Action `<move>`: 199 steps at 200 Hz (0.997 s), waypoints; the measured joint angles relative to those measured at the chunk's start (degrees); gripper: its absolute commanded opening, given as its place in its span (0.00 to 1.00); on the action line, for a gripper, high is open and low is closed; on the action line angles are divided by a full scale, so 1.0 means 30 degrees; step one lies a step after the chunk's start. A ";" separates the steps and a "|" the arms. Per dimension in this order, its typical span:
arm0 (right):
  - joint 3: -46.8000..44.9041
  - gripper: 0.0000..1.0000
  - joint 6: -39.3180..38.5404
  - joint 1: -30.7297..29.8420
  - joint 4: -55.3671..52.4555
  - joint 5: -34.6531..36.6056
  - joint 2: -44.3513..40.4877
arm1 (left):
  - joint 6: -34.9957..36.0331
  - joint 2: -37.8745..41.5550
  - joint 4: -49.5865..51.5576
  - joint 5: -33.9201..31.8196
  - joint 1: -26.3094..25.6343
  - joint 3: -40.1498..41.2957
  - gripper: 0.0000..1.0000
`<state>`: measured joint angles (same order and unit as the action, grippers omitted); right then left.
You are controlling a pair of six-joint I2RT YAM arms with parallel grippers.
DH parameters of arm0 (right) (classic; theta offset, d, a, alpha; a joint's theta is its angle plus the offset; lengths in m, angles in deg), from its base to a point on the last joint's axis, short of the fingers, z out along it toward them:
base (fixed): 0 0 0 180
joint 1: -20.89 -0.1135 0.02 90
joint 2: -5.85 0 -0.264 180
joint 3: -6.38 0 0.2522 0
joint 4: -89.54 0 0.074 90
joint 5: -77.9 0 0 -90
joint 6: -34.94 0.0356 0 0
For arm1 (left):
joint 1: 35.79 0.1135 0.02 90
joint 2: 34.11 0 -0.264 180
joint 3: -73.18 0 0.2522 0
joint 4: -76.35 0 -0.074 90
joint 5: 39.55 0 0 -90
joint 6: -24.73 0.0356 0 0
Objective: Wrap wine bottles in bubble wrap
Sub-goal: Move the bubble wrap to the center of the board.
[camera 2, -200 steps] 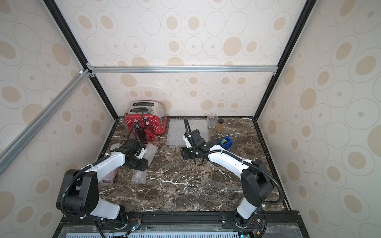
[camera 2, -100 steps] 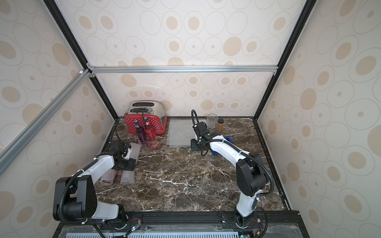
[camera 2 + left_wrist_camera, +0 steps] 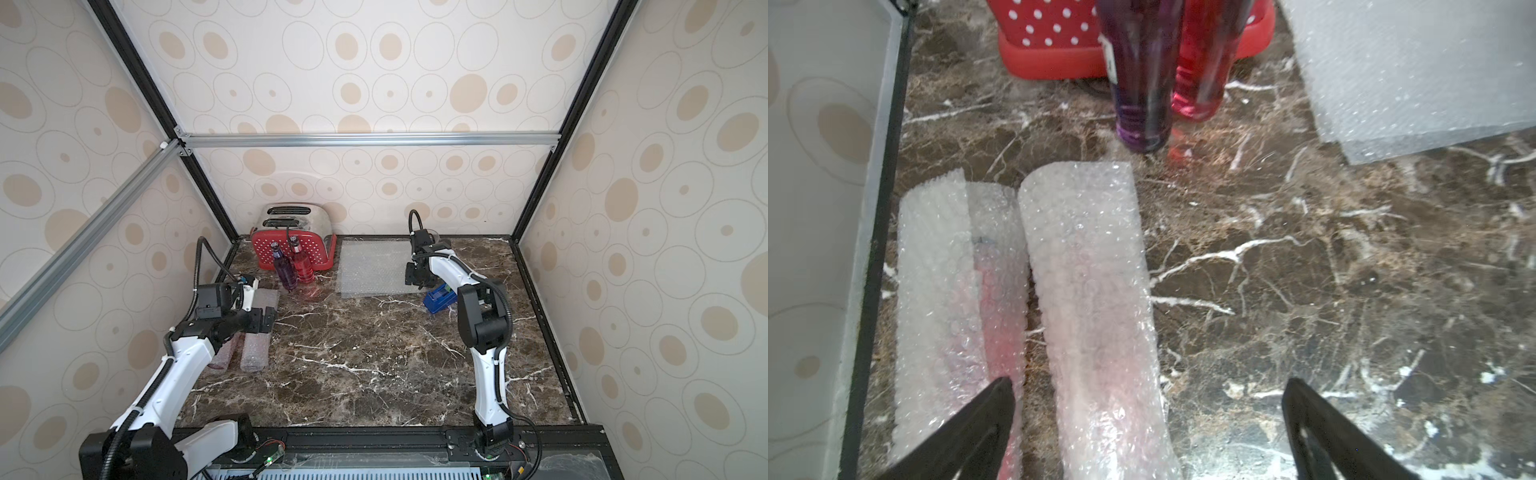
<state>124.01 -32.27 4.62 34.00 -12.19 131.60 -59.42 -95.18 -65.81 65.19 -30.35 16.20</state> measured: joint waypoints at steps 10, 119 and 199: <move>0.0597 0.54 -0.0036 0.0131 -0.0306 0.0051 0.0517 | -0.0044 0.0087 -0.0168 0.0466 0.0015 0.0262 0.99; 0.3330 0.43 -0.0131 -0.0007 -0.1508 -0.0765 0.3286 | -0.0736 0.0138 -0.1297 0.2266 0.0015 0.1086 0.99; 0.3490 0.09 -0.0270 -0.0015 -0.1858 -0.0889 0.3351 | -0.0743 0.0153 -0.1311 0.2339 0.0015 0.1129 0.99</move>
<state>134.48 -33.08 4.58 28.43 -14.86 141.66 -61.65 -94.73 -69.74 72.21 -30.31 19.59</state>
